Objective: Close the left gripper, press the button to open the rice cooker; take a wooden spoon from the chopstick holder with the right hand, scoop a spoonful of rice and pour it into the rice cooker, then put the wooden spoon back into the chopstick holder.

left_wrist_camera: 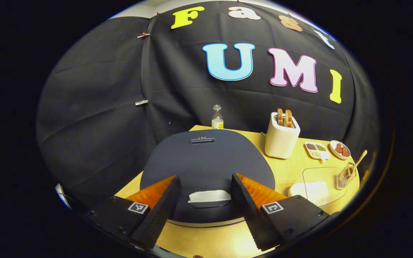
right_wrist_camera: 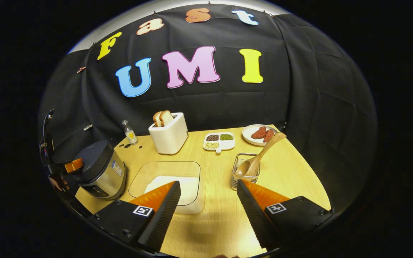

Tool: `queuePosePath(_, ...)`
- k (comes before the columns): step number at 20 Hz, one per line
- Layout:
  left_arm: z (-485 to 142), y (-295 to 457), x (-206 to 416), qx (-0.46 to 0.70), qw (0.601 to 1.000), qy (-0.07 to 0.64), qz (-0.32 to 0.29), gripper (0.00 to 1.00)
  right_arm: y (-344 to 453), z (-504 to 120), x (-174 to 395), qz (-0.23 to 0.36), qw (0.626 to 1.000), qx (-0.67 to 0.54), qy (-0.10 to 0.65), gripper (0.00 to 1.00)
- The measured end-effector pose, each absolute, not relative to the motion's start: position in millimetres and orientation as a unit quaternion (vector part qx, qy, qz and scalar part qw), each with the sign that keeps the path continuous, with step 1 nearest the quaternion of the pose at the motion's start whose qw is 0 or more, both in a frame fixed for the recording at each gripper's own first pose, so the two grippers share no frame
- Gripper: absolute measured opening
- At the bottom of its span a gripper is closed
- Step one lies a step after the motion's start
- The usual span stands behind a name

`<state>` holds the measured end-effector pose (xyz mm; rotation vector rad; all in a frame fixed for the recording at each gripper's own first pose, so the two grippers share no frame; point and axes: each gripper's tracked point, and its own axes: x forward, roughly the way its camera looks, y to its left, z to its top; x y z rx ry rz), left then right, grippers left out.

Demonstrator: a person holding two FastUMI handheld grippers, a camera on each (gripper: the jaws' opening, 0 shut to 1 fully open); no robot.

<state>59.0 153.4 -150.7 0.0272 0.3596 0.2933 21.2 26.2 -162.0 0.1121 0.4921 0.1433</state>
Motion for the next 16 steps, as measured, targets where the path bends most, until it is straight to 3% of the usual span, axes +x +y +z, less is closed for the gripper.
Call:
queuePosePath(7,-134.4,146.3,58.3,0.032,0.983,0.143,0.107,0.98,29.0,-147.5,19.4,0.070,0.969,0.057,0.230,0.99)
queuePosePath(16,-44.6,65.1,1.7,0.037,0.998,0.046,0.009,0.95,10.4,-47.0,-5.6,0.028,0.994,0.013,0.106,0.98)
